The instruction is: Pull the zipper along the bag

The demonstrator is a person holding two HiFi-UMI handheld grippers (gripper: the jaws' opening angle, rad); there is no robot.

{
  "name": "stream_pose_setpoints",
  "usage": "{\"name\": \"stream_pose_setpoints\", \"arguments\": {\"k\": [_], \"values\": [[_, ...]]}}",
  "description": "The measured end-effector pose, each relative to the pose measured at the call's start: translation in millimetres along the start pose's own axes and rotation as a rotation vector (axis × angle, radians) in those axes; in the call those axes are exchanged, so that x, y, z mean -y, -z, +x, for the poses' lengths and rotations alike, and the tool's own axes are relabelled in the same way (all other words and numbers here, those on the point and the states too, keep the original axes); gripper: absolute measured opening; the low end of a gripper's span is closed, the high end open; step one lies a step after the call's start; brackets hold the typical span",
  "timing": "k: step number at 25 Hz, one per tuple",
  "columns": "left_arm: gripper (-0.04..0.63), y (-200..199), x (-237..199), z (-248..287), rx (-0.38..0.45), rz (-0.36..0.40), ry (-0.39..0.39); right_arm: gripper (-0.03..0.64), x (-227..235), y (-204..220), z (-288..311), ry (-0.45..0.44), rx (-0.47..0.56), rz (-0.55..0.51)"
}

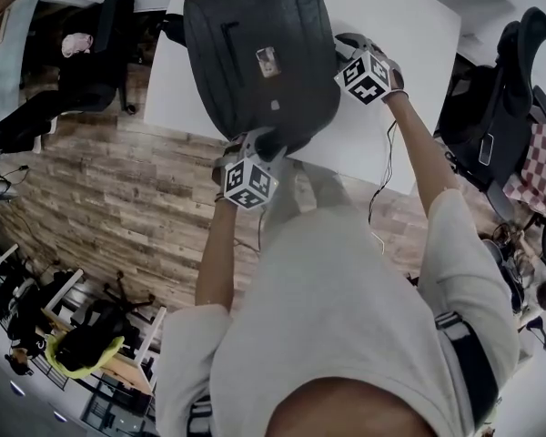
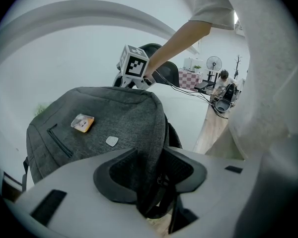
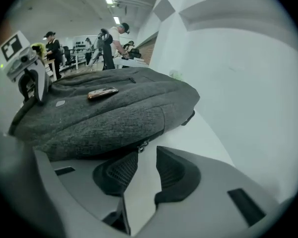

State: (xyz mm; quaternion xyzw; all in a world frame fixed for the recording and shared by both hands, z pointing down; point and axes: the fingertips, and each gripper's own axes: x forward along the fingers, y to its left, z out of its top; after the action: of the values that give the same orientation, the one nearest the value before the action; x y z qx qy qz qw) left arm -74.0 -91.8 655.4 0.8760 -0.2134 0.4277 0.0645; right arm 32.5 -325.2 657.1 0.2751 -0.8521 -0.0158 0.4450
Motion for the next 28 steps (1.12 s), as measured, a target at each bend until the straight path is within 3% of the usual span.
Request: {"name": "stream_pose_setpoints", "arguments": {"k": [6, 8, 15, 17, 28], "values": [[0.173, 0, 0, -1, -0.001, -0.001, 0.005, 0.107, -9, -4, 12, -0.085, 0.0, -0.05], [0.173, 0, -2, -1, -0.001, -0.006, 0.002, 0.052, -9, -10, 13, -0.094, 0.005, -0.073], [0.173, 0, -1, -2, -0.002, -0.012, -0.006, 0.044, -1, -3, -2, -0.004, -0.04, -0.106], [0.173, -1, -1, -1, -0.002, -0.014, -0.007, 0.018, 0, 2, -5, 0.017, -0.066, -0.151], [0.175, 0, -4, 1, -0.017, -0.038, -0.018, 0.018, -5, 13, -11, 0.128, -0.218, -0.335]]}}
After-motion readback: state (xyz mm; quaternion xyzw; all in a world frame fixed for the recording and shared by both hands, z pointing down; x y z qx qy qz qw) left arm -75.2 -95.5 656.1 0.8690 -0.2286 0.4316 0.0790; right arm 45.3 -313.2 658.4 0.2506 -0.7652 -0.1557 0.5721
